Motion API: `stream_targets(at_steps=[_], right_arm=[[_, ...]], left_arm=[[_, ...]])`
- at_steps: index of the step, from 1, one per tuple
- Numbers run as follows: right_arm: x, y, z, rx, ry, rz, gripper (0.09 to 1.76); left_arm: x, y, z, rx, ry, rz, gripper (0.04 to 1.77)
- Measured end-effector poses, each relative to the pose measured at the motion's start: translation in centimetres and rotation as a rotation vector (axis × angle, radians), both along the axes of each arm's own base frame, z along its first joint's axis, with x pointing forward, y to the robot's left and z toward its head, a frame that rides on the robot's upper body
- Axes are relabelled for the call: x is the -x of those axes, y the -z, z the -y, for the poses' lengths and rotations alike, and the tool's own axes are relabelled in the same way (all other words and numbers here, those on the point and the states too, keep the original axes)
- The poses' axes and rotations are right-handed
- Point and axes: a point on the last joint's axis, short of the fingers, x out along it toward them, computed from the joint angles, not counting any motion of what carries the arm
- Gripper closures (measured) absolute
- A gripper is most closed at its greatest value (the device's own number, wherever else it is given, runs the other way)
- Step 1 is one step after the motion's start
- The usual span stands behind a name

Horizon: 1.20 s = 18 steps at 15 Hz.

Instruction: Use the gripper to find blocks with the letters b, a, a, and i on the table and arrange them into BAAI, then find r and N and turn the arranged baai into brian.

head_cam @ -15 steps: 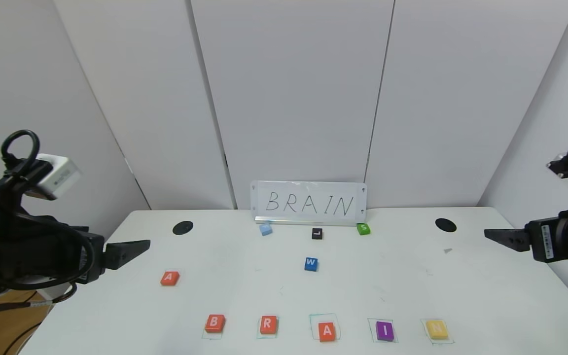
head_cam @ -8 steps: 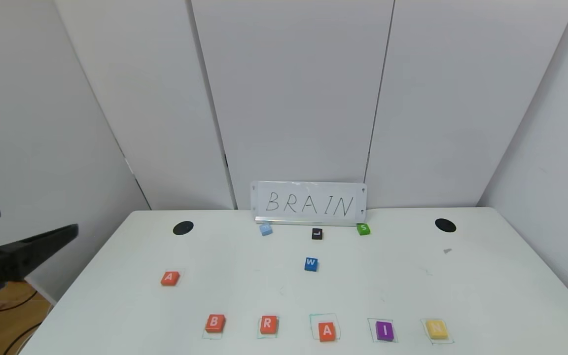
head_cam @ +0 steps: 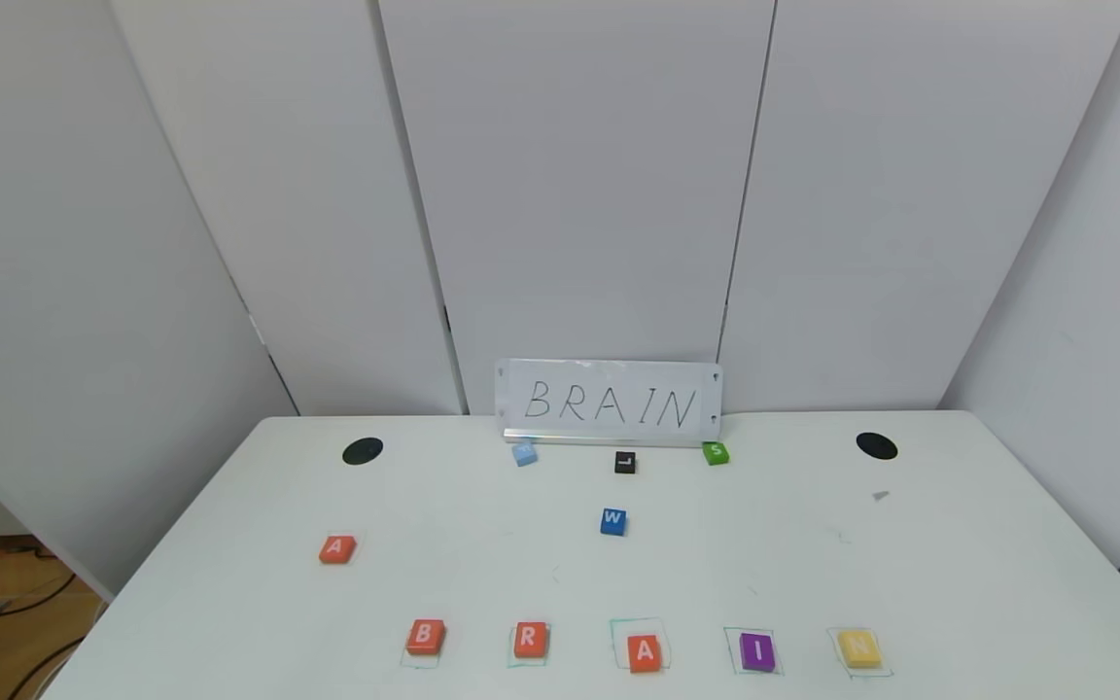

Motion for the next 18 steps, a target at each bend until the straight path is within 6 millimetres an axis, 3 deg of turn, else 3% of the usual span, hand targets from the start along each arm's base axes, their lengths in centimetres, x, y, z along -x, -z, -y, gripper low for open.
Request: stream_targets(at_steps=[4,9,11,14,18], right_arm=[[4.8,1.4,0.0,0.019,0.064,0.156,0.15],[7.9,4.7,0.1,0.041,0.056,0.252,0.14],[8.7,5.1,0.2,0.036,0.045,0.353,0.14],[8.2,5.6,0.2,0.013,0.035,0.525,0.14],[4.1,9.9,0.2,0.043,0.045,0.526,0.14]], left_arm=[[4.2,1.3,-0.2,0.000,0.000,0.081,0.09],[7.6,3.4,0.1,-0.006,0.032,0.186,0.09],[8.8,4.2,0.2,-0.009,0.035,0.257,0.09],[9.6,5.3,0.2,-0.007,0.023,0.371,0.09],[6.4,8.8,0.1,0.003,-0.011,0.348,0.09]])
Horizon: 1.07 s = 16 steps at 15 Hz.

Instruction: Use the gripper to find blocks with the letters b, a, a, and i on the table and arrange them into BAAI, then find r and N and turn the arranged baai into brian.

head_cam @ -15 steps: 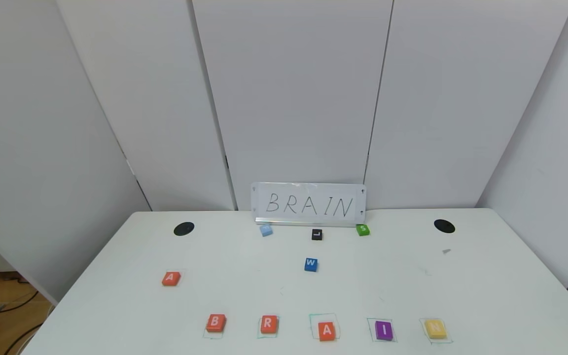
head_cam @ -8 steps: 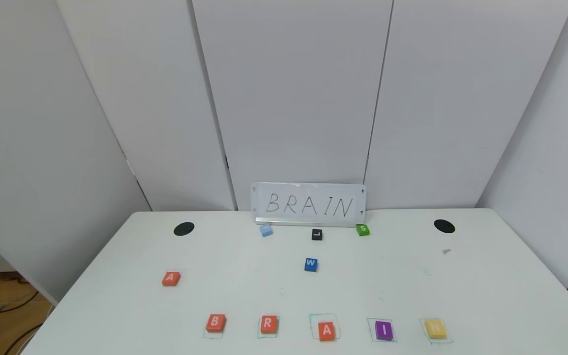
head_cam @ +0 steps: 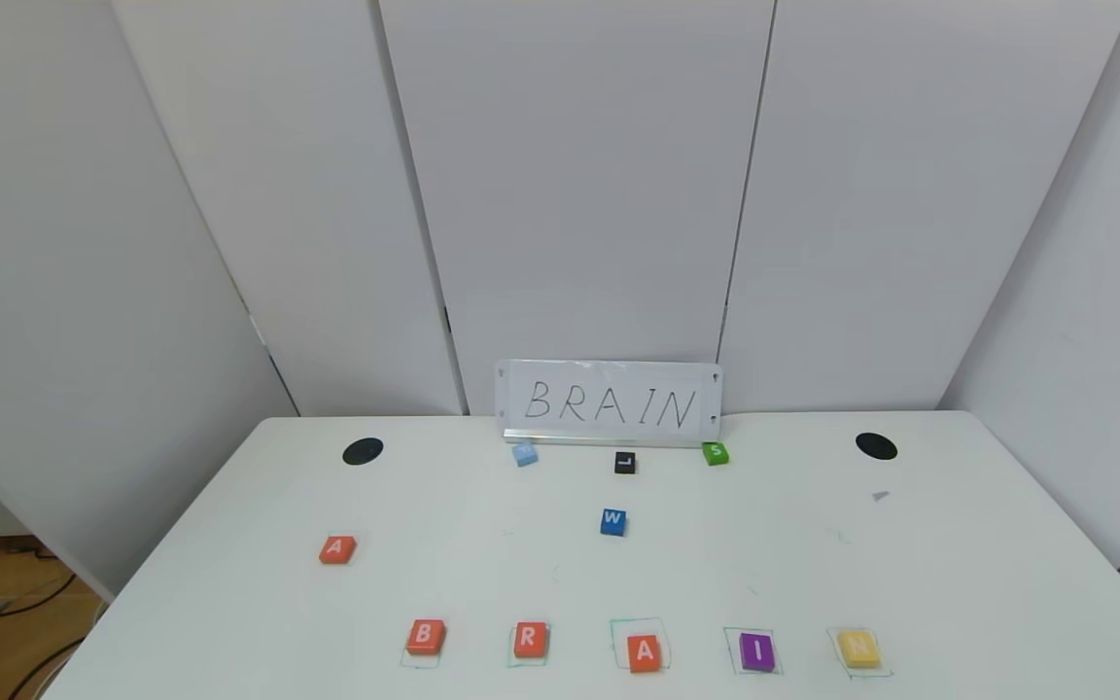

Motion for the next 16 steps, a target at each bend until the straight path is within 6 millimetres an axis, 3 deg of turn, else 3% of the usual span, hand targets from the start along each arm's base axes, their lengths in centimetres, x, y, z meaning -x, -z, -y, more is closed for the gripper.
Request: stream_targets(at_steps=[4,7,9,16], right_arm=[[-3.5,5.9,0.0,-0.042,-0.027,-0.295,0.14],[-4.5,9.1,0.0,-0.064,-0.028,-0.586,0.14],[-4.5,10.3,0.0,-0.086,-0.054,-0.702,0.14],[-4.5,10.4,0.0,-0.131,-0.065,-0.715,0.14]], left_arm=[[-4.5,7.1,0.0,0.008,-0.008,-0.247,0.09],[-5.5,11.0,0.0,0.018,-0.010,-0.514,0.09],[-5.5,11.3,0.0,0.031,-0.008,-0.524,0.09],[-5.6,11.3,0.0,0.035,-0.007,-0.523,0.09]])
